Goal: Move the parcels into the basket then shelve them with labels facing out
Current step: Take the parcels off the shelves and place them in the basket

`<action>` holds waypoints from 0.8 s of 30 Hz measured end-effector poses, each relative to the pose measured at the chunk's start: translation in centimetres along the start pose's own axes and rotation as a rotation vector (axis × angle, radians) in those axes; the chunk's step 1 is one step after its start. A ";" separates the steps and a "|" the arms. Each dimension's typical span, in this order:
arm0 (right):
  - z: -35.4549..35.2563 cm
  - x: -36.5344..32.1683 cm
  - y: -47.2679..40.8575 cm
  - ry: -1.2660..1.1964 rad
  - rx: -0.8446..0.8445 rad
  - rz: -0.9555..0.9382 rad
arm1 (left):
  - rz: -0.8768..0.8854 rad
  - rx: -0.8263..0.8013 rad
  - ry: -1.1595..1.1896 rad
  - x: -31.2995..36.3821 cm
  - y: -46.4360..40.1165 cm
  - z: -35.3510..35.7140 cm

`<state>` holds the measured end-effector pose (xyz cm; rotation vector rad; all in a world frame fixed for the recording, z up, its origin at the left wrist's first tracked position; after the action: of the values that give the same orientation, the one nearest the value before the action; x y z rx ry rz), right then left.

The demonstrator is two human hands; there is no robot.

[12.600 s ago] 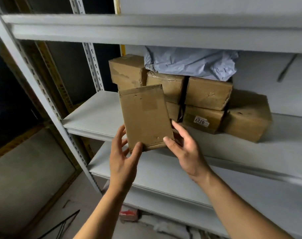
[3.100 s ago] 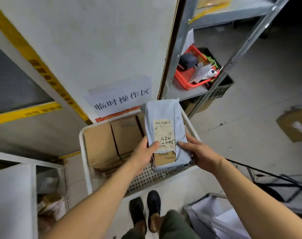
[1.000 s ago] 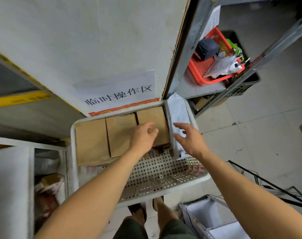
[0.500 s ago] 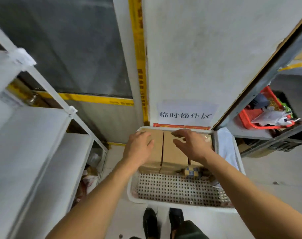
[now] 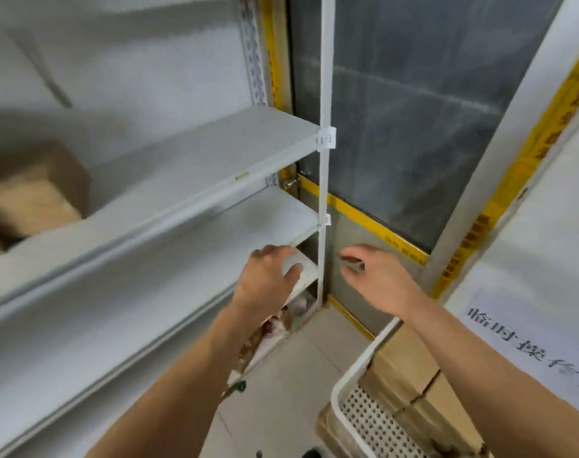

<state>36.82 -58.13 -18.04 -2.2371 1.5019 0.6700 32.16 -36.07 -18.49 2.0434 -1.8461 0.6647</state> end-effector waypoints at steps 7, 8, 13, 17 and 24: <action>2.8 -11.8 -3.5 -0.094 -0.118 -0.326 | -0.184 0.263 -0.016 -6.4 6.2 -9.9; 3.4 -13.6 -3.7 -0.109 -0.141 -0.369 | -0.207 0.298 -0.020 -7.4 7.2 -11.2; 6.8 -23.2 -4.9 -0.144 -0.211 -0.535 | -0.323 0.454 -0.031 -12.4 11.8 -17.4; 10.1 -30.0 -6.3 -0.182 -0.202 -0.592 | -0.366 0.533 -0.032 -16.9 13.6 -21.8; 15.2 -38.6 -10.3 -0.185 -0.193 -0.576 | -0.405 0.571 -0.058 -24.2 11.1 -27.9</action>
<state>31.24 -16.94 -8.20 -2.4957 0.6725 0.8230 15.99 -2.51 -8.62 2.7063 -1.2883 1.1091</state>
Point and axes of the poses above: each hand's wrist, its own y-axis away from the middle knuckle, its own z-axis out of the palm, x = y × z, the point moved 1 cm from there along -y, towards the middle knuckle, and after that the axes turned 3 degrees about y, right-handed, at the moved point
